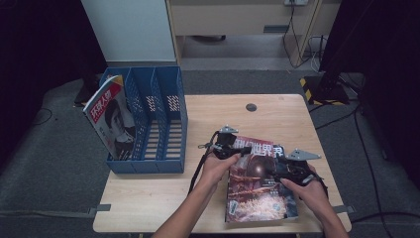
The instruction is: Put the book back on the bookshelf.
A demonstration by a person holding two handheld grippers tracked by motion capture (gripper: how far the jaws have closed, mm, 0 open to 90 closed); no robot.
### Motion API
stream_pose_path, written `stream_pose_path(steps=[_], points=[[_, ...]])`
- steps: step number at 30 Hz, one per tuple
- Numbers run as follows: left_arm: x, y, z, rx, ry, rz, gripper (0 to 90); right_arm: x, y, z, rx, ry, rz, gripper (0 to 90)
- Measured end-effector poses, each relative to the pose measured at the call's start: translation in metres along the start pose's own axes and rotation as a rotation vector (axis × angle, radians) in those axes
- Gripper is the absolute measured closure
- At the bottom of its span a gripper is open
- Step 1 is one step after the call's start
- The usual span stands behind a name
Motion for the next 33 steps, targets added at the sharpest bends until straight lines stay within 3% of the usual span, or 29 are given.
stream_pose_path(steps=[6,13,20,27,33], points=[[-0.008,-0.004,0.003,0.020,-0.013,-0.006,79.0,-0.007,0.000,-0.009,0.036,0.008,-0.018,27.1],[-0.013,-0.004,0.005,0.021,-0.010,-0.022,79.1,-0.011,-0.001,-0.017,0.048,0.052,-0.036,27.1],[-0.016,-0.005,0.005,0.026,0.010,-0.042,79.3,-0.014,0.000,-0.028,0.077,0.138,-0.044,27.0],[-0.020,-0.006,0.005,0.032,0.003,-0.045,79.3,-0.020,0.001,-0.040,0.098,0.240,-0.072,27.9],[-0.022,-0.007,0.005,0.035,-0.001,-0.044,79.3,-0.021,0.003,-0.045,0.105,0.286,-0.060,28.8]])
Point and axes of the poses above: each handheld gripper's, and its own axes: x roughly forward along the jaws, y roughly out of its underside, z roughly to its left, the point moved 1 cm from there along x, roughly forward along the jaws, and after that the axes turned 12 degrees about x, right-handed, at the moved point
